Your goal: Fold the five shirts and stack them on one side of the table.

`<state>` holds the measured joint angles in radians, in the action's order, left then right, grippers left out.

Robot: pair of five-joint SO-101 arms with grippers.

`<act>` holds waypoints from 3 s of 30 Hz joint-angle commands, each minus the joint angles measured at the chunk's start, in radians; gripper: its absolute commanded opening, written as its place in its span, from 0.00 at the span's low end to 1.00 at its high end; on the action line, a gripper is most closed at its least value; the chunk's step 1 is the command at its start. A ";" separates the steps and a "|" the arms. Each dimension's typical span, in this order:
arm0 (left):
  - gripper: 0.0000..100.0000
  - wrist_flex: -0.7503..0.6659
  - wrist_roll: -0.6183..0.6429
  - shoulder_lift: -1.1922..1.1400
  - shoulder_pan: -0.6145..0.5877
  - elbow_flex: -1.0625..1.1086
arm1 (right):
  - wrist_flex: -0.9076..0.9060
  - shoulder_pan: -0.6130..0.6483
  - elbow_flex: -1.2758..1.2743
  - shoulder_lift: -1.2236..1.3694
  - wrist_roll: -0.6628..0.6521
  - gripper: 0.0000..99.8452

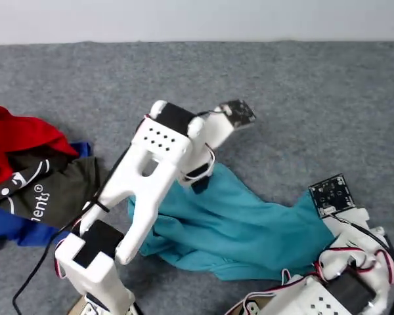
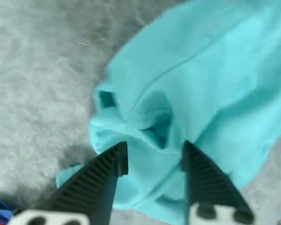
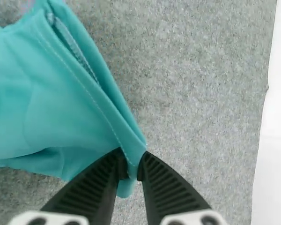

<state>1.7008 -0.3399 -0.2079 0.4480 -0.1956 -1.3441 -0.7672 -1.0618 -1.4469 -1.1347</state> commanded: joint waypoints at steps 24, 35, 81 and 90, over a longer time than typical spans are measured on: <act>0.22 0.052 0.110 -0.763 0.014 -1.038 | 0.162 -0.332 0.046 0.004 -0.180 0.01; 0.22 0.057 0.044 -0.806 0.095 -1.063 | 0.160 -0.305 -0.005 -0.001 -0.187 0.01; 0.09 0.052 -0.083 -1.014 0.172 -1.234 | 0.156 -0.200 -0.006 -0.001 -0.186 0.01; 0.03 0.051 -0.083 -0.961 0.173 -1.237 | 0.156 -0.199 -0.006 -0.001 -0.186 0.01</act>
<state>1.7346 -0.4212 -1.2421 0.6153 -1.3894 -1.2014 -0.9728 -1.0787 -1.4346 -1.3157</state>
